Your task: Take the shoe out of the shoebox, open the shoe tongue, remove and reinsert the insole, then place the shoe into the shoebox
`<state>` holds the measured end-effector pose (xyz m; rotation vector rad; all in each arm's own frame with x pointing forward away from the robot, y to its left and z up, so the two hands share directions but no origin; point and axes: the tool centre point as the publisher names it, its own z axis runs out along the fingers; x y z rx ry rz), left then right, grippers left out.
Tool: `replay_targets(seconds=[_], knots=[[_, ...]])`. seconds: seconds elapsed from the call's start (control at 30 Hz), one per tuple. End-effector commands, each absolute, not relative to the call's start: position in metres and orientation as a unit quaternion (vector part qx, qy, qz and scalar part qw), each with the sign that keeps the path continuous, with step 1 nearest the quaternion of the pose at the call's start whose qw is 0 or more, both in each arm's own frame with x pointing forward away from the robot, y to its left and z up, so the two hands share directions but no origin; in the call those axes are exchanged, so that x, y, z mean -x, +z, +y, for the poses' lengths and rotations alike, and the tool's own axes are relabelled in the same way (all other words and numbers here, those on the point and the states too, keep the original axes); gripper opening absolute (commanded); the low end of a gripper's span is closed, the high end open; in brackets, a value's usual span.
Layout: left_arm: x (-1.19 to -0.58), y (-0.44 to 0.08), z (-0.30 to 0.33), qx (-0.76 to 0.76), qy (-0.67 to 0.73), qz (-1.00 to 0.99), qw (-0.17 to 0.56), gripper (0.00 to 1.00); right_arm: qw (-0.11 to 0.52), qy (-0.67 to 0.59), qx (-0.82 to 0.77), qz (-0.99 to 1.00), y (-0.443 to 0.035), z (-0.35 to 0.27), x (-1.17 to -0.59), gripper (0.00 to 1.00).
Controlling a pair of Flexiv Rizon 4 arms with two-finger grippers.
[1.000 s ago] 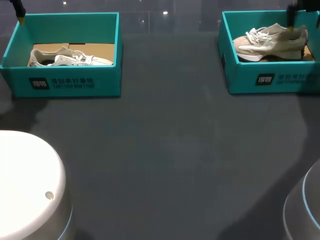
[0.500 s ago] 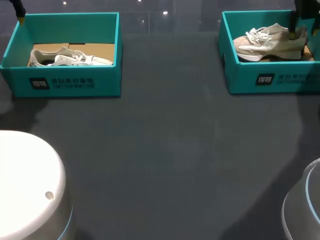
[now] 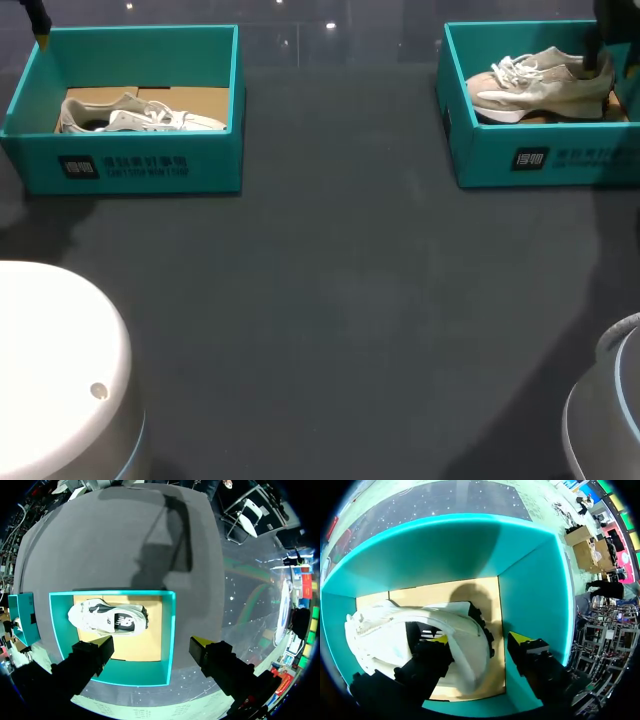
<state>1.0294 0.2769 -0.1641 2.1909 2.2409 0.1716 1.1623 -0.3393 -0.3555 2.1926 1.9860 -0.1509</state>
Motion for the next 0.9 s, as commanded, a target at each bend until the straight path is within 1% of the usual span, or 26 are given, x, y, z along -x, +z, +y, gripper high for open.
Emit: replay_targets(seconds=[0.03,0.17,0.4,0.6,0.7,0.77,0.8,0.87,0.9], knots=[[-1.029,-0.164,0.277,-0.698,0.056,0.714,0.001,1.0,0.082,-0.055,-0.738,0.668,-0.359,-0.342,-1.166,0.63],[-1.029,-0.164,0.277,-0.698,0.056,0.714,0.001,1.0,0.077,-0.057,-0.737,0.67,-0.363,-0.34,-1.164,0.61],[-1.029,-0.164,0.277,-0.698,0.056,0.714,0.001,1.0,0.069,-0.06,-0.734,0.673,-0.374,-0.335,-1.16,0.53],[-1.029,-0.164,0.277,-0.698,0.056,0.714,0.001,1.0,0.062,-0.062,-0.734,0.674,-0.381,-0.331,-1.158,0.52],[-1.029,-0.164,0.277,-0.698,0.056,0.714,0.001,1.0,0.06,-0.062,-0.734,0.674,-0.384,-0.331,-1.158,0.49],[-1.029,-0.164,0.277,-0.698,0.056,0.714,0.001,1.0,0.059,-0.063,-0.735,0.673,-0.384,-0.331,-1.158,0.45],[-1.029,-0.164,0.277,-0.698,0.056,0.714,0.001,1.0,0.059,-0.063,-0.735,0.673,-0.384,-0.331,-1.158,0.42],[-1.029,-0.164,0.277,-0.698,0.056,0.714,0.001,1.0,0.06,-0.063,-0.736,0.672,-0.383,-0.33,-1.158,0.27],[-1.029,-0.164,0.277,-0.698,0.056,0.714,0.001,1.0,0.06,-0.063,-0.736,0.671,-0.383,-0.33,-1.158,0.22]])
